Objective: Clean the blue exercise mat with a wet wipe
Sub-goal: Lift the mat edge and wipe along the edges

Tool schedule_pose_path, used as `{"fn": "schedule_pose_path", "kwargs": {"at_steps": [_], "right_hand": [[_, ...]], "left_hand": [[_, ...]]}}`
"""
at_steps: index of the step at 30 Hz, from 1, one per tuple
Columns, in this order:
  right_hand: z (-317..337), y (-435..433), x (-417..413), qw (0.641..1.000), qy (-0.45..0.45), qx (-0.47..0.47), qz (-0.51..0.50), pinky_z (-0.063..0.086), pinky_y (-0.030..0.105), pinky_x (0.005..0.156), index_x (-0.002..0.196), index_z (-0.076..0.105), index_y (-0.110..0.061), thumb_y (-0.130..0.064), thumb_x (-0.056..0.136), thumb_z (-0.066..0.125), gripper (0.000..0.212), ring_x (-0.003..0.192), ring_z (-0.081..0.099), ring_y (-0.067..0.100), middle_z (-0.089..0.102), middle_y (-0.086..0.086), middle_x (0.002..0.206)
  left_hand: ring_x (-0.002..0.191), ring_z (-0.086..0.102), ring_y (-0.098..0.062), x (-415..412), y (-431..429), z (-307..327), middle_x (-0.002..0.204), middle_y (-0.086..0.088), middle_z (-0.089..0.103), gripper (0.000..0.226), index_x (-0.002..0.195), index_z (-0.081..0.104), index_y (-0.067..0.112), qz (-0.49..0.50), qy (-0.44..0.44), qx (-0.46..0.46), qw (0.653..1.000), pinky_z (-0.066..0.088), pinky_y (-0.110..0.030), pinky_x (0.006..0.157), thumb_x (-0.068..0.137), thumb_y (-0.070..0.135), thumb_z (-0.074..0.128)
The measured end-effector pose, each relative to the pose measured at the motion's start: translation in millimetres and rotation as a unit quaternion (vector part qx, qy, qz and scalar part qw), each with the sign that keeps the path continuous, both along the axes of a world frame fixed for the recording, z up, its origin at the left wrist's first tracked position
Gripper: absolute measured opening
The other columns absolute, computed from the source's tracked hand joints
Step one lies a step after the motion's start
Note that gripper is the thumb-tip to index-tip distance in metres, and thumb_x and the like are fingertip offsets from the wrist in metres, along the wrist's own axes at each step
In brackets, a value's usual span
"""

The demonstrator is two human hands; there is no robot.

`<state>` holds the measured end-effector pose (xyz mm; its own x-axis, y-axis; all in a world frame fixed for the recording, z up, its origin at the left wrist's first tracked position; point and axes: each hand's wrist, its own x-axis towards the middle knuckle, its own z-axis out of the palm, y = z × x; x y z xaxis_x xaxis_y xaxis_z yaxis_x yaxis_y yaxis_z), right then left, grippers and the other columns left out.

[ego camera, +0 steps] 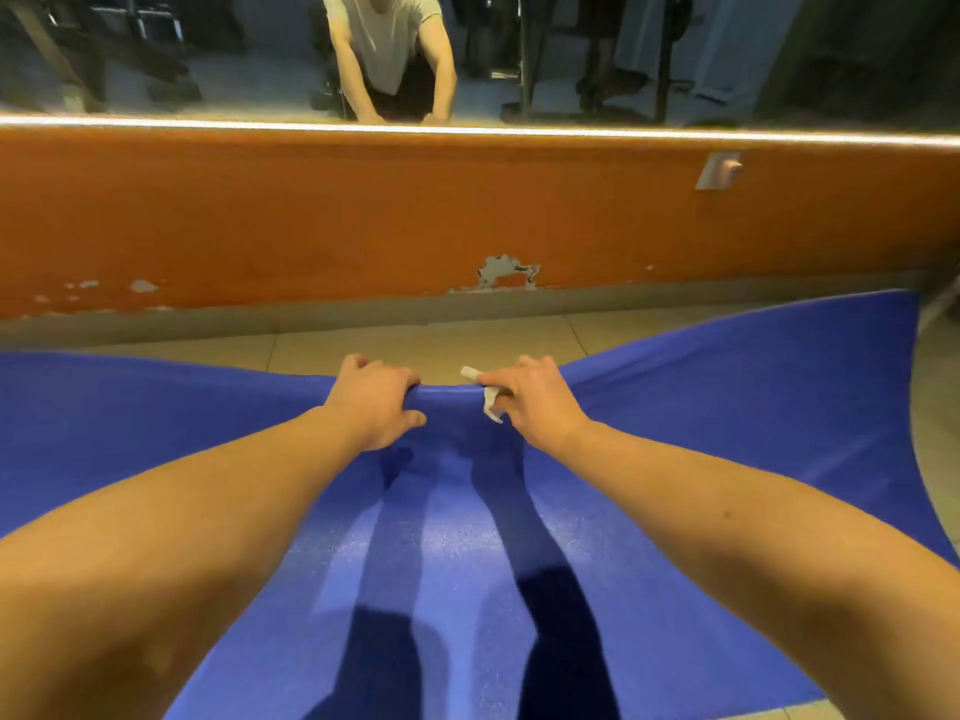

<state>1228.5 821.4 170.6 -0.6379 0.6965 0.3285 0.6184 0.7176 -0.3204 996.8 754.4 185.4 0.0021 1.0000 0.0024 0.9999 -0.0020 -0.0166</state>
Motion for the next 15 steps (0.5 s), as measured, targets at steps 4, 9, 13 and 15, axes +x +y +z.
{"fn": "schedule_pose_path", "kwargs": {"at_steps": [4,9,13,15], "right_hand": [[9.6,-14.6,-8.1,0.999,0.019,-0.036,-0.002,0.035,0.038,0.067,0.097,0.076,-0.019,-0.005,0.092,0.057,0.025,0.070,0.044,0.023,0.064,-0.006,0.069],[41.9,-11.5,5.7,0.986,0.103,-0.110,-0.072,0.029,0.034,0.059,0.074,0.061,-0.006,0.001,0.096,0.046,0.028,0.060,0.036,0.018,0.053,0.008,0.067],[58.6,5.9,16.4,0.965,0.117,-0.162,-0.171,0.046,0.033,0.080,0.121,0.068,-0.008,-0.009,0.103,0.050,0.025,0.090,0.056,0.017,0.065,0.000,0.105],[58.0,10.7,21.1,0.956,0.122,-0.196,-0.184,0.052,0.037,0.080,0.125,0.063,-0.011,-0.009,0.101,0.054,0.025,0.091,0.059,0.021,0.065,0.003,0.113]], "left_hand": [[0.092,0.062,-0.026,41.6,13.6,-6.1,0.100,-0.001,0.071,0.028,0.111,0.063,0.025,-0.023,-0.111,-0.014,0.993,0.041,-0.033,0.075,0.091,0.044,0.066],[0.079,0.054,-0.026,53.7,25.2,-0.3,0.089,-0.002,0.065,0.025,0.095,0.058,0.020,-0.013,-0.071,0.006,0.997,0.035,-0.034,0.070,0.094,0.045,0.061],[0.079,0.052,-0.028,65.7,32.1,4.3,0.083,0.000,0.056,0.019,0.088,0.050,0.022,-0.021,-0.054,-0.008,0.998,0.036,-0.035,0.077,0.093,0.038,0.056],[0.077,0.051,-0.026,66.9,34.4,3.0,0.079,0.002,0.053,0.016,0.089,0.049,0.022,-0.020,-0.050,-0.011,0.998,0.036,-0.035,0.082,0.093,0.036,0.054]]}}
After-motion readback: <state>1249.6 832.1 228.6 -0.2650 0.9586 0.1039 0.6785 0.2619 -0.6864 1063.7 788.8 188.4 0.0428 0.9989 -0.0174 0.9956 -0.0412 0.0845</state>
